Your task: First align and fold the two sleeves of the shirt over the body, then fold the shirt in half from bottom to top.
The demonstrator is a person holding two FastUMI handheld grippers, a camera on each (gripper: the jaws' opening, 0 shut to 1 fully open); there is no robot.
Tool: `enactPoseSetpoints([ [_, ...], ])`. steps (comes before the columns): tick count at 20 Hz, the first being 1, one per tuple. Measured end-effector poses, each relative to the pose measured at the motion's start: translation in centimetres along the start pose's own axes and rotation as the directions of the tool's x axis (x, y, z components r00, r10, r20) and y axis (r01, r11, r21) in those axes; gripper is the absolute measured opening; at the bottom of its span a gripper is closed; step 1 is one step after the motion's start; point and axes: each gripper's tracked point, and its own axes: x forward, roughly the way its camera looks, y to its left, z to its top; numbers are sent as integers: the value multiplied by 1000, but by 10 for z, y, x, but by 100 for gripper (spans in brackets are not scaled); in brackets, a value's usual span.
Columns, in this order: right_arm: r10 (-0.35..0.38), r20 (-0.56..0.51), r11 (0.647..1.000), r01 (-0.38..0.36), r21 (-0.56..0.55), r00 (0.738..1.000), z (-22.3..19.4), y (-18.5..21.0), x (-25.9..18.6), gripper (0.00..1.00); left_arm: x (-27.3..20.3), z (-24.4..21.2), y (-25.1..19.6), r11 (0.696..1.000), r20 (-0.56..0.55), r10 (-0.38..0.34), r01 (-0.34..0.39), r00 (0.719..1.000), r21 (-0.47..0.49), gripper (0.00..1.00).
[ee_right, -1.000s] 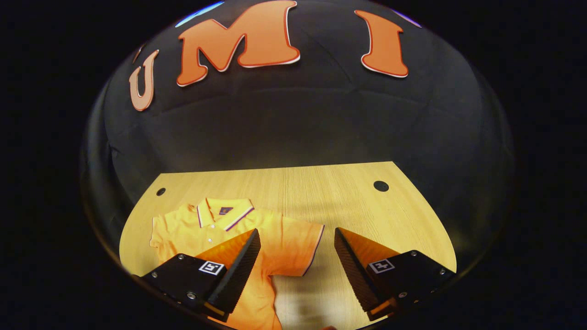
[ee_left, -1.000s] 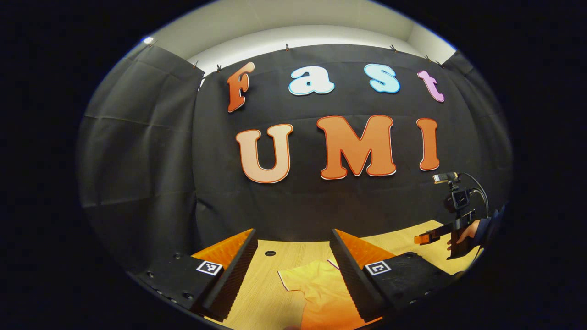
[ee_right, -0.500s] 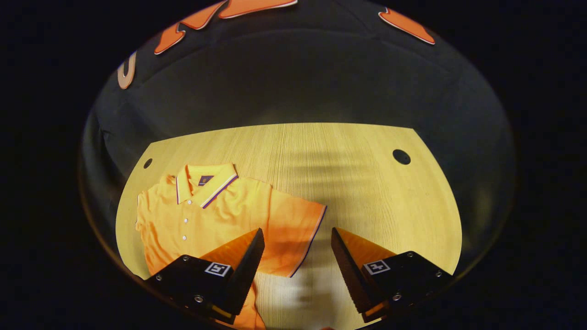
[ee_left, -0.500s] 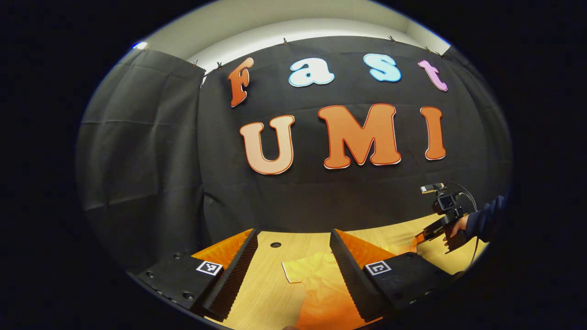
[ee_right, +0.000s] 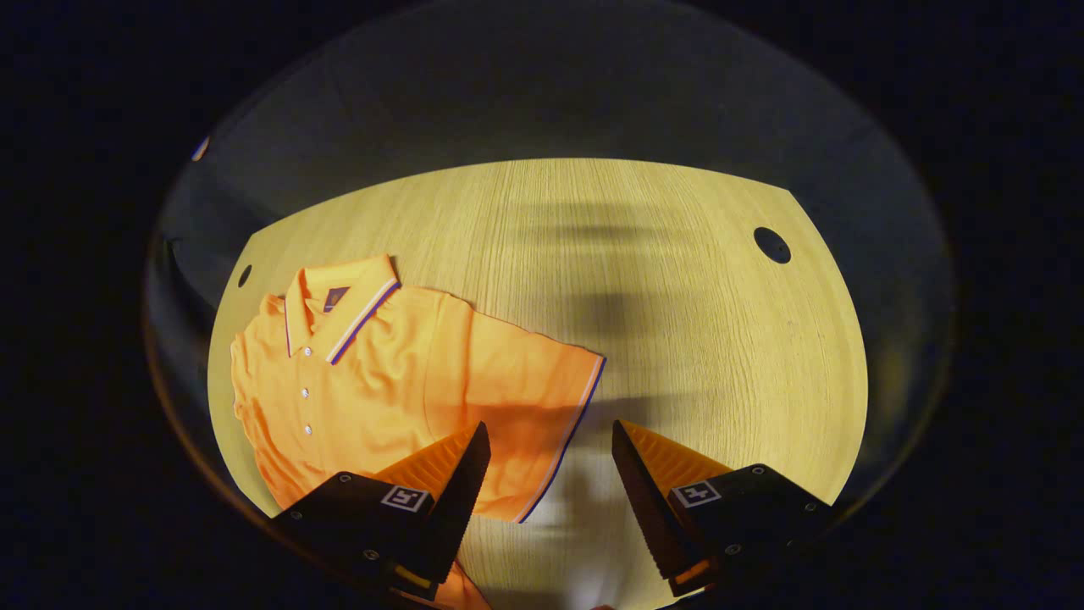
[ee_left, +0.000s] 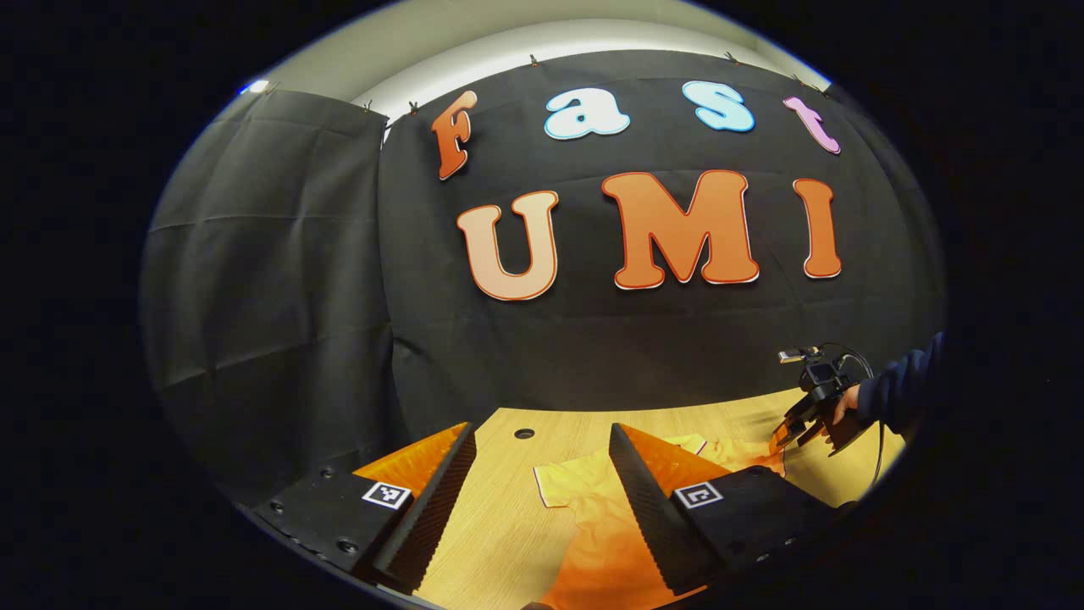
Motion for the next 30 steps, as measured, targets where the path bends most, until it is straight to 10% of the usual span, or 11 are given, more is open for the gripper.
enactPoseSetpoints([
  [4,14,-75,1000,-15,-7,997,-5,5,17,89,2,-6,-3,1000,-25,-1,1,1000,-9,97],
  [16,41,-121,997,-32,76,992,-8,14,23,10,7,-9,-3,999,-35,-18,17,999,-27,97],
  [30,220,14,973,-220,62,975,44,95,-42,5,9,-12,-5,999,-46,-30,27,999,-47,97],
])
